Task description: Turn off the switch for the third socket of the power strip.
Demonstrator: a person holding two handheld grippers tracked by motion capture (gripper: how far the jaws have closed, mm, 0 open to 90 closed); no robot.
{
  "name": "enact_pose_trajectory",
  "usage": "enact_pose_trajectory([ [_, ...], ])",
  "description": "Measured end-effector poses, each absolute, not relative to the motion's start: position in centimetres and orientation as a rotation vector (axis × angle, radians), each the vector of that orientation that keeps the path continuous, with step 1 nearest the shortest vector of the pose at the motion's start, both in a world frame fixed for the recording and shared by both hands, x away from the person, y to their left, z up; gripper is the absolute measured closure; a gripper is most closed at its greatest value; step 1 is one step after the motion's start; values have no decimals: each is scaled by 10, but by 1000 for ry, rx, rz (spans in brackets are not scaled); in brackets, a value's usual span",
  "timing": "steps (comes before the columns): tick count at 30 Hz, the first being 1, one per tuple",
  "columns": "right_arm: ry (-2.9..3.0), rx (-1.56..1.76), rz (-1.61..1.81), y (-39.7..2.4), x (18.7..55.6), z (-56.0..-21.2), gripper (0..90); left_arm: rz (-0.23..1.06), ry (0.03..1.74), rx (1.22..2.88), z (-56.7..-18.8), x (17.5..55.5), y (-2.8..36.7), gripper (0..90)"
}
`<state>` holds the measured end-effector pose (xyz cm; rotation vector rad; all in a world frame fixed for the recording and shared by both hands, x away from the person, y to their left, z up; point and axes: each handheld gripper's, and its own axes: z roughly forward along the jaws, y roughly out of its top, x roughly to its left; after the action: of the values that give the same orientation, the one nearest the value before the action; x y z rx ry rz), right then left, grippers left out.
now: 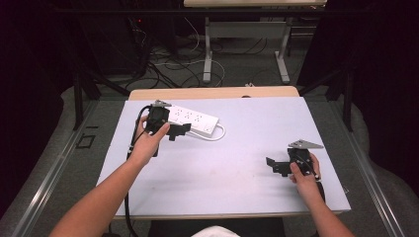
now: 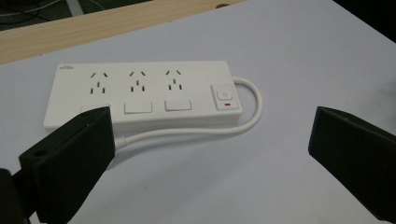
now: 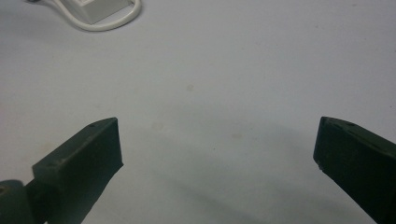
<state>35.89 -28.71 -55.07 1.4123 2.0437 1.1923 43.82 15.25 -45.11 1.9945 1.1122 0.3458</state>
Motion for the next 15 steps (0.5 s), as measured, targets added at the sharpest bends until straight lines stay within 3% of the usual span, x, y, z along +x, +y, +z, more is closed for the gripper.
enact_pose_trajectory([
  [15,2041,1415,1194,-287,359,-551,6,347,1078,2010,-461,400,160,9],
])
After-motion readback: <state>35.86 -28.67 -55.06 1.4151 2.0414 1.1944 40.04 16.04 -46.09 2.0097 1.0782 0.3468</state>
